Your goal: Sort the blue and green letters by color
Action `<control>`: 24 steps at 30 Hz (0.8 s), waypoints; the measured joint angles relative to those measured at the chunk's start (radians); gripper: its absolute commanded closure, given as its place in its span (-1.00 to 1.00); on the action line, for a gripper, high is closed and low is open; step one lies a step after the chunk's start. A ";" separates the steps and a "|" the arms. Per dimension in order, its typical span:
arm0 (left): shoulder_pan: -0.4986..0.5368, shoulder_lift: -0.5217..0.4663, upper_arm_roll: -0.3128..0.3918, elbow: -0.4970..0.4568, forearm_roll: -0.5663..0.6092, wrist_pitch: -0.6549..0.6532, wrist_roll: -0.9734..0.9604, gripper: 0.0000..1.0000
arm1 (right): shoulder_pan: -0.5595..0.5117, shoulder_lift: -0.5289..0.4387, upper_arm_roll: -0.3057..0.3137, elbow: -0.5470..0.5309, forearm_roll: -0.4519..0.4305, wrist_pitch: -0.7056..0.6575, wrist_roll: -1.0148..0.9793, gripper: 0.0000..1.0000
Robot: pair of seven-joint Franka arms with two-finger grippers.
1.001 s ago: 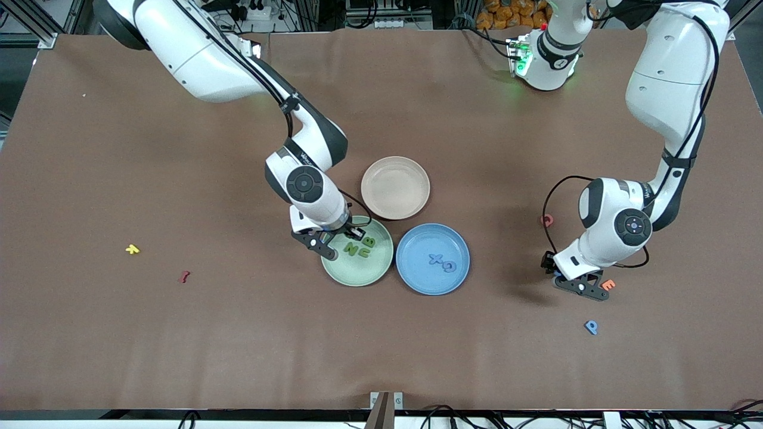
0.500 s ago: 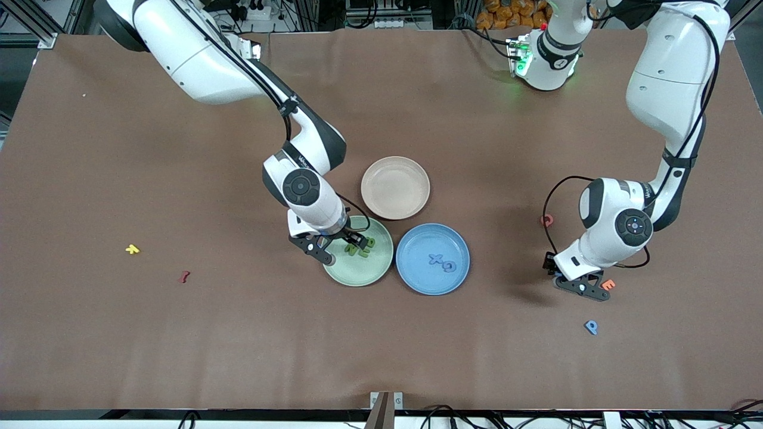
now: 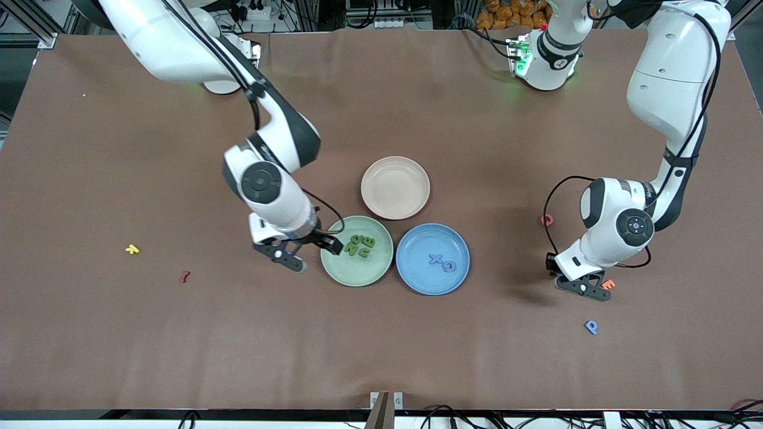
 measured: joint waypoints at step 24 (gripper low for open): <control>-0.158 -0.120 -0.004 0.022 -0.002 -0.152 -0.286 0.67 | -0.185 -0.451 0.044 -0.062 0.067 -0.338 -0.411 -1.00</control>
